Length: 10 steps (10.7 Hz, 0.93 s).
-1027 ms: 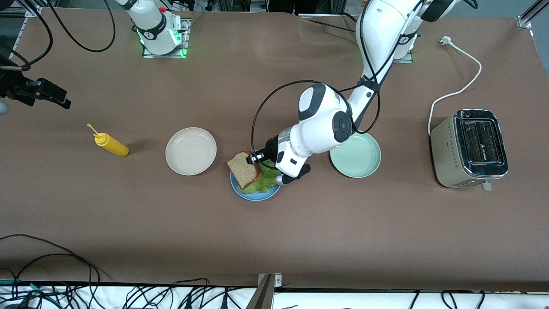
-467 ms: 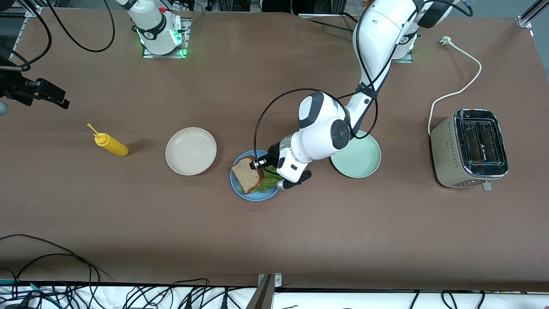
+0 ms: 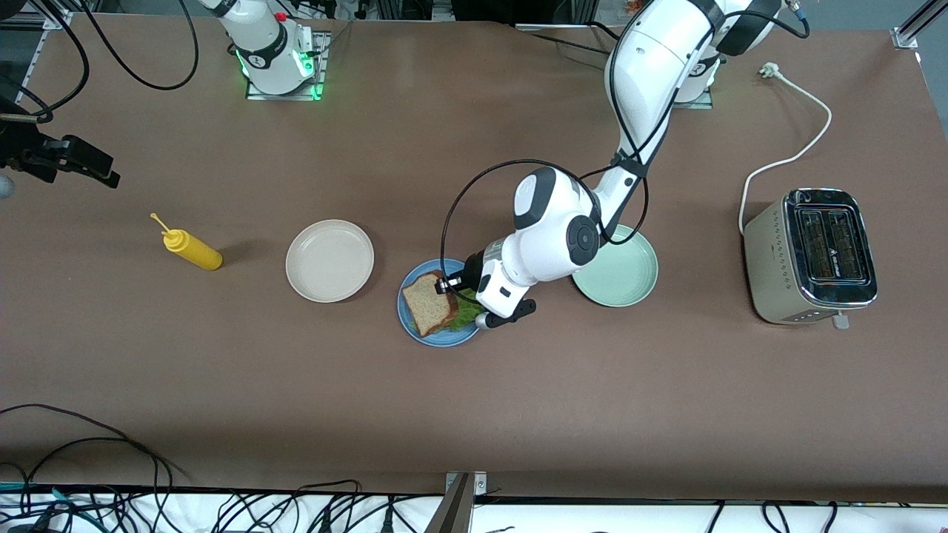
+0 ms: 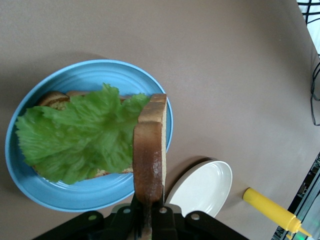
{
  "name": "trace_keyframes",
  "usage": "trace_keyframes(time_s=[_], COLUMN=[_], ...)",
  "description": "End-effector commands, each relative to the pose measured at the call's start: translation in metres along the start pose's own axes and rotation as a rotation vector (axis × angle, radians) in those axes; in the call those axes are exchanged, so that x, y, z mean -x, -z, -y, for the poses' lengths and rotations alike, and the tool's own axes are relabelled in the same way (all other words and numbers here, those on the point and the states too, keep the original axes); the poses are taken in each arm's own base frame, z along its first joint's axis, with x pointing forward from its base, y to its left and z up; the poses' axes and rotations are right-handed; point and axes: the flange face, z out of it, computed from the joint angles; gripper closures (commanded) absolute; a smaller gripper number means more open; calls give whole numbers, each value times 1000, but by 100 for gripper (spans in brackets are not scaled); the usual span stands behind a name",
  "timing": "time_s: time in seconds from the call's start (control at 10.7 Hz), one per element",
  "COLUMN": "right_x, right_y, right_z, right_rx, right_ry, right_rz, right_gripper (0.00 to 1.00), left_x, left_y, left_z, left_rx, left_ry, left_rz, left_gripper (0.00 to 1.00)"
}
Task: Make sandwich in blue plate with both arms
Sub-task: 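Lower the bread onto the lettuce and open the left gripper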
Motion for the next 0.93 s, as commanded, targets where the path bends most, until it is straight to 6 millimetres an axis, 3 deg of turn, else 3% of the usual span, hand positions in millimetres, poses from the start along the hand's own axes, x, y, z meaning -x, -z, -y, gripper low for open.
trace_keyframes(time_s=[0.0,0.09,0.19,0.37,0.47,0.65,0.75,0.84], right_x=[0,0,0,0,0,0,0,0], right_y=[6,6,7,6,6,6,6,6], right_z=[0,0,0,0,0,0,0,0], right_rx=[17,16,16,16,16,16,16,16], right_ry=[12,12,12,12,12,13,13,13], right_rz=[-1,1,-1,3,1,3,3,3], right_gripper=[0,0,0,0,0,0,0,0], left_x=[-9,-10,-12,-36,-38,-42,-47,-55], left_y=[-5,-7,-7,6,7,11,22,37], left_z=[4,7,12,31,35,42,45,61], left_rx=[9,3,-3,-49,-74,-84,-88,-112], left_ry=[-38,-33,-28,-36,-55,-45,-38,-80], left_rz=[-11,-9,-9,-45,-55,-53,-57,-61], left_gripper=[87,74,51,8,0,0,0,0])
